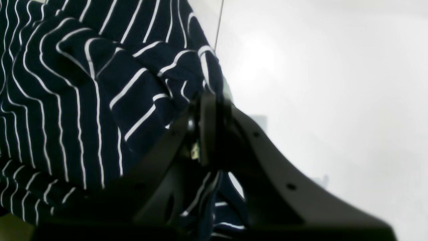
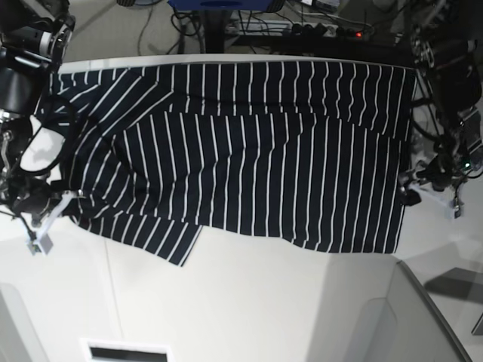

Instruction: Layout the t-shirt on the table in an organized manner, then fold the t-shirt properly

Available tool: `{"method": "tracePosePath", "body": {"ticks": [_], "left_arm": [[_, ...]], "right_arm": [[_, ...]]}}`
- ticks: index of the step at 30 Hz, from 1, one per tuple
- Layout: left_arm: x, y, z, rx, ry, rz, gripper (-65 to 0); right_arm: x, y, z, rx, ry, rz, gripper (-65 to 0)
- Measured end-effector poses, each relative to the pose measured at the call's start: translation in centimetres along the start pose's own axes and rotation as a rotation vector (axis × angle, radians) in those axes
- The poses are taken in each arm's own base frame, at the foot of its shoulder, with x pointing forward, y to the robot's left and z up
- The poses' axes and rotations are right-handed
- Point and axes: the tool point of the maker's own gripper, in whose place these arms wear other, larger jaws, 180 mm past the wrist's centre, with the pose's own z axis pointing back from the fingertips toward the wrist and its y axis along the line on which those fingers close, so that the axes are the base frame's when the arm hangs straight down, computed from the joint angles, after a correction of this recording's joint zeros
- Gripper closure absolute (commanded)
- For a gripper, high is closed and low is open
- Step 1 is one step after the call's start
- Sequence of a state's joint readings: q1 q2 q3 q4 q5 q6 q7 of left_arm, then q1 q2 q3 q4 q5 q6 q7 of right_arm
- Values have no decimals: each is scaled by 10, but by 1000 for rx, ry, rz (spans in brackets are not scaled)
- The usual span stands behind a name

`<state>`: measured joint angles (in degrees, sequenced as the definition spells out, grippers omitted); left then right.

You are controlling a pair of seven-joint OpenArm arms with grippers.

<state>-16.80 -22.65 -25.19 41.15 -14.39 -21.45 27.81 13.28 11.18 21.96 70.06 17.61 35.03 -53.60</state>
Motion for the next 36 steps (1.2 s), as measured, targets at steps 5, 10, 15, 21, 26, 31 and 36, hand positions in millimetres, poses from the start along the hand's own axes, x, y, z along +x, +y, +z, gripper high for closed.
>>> {"method": "tracePosePath", "body": {"ticks": [5,10,15,21,26,31,36], "left_arm": [[-16,-11,-12,-22,26,58,-559],[-20,-19,-14,-34,19,62,-326],[-32,-15,-5,-23,42,14,0],[-23,-20,12,-19,-11,-74,0],[-32,-19,32,-12,-12,-142,0],[-24,-24,59,0,-24,-230,0],[-27,-30,86,7,-13,-314,0]], "right_arm": [[0,0,0,2,0,2,-6],[0,1,0,5,-1,0,-6],[0,0,0,1,0,1,-6],[-1,0,0,2,1,0,-6],[-2,0,-1,2,5,0,-6],[-2,1,-1,6,3,-2,-6],[-1,1,-1,5,3,-2,-6]]}}
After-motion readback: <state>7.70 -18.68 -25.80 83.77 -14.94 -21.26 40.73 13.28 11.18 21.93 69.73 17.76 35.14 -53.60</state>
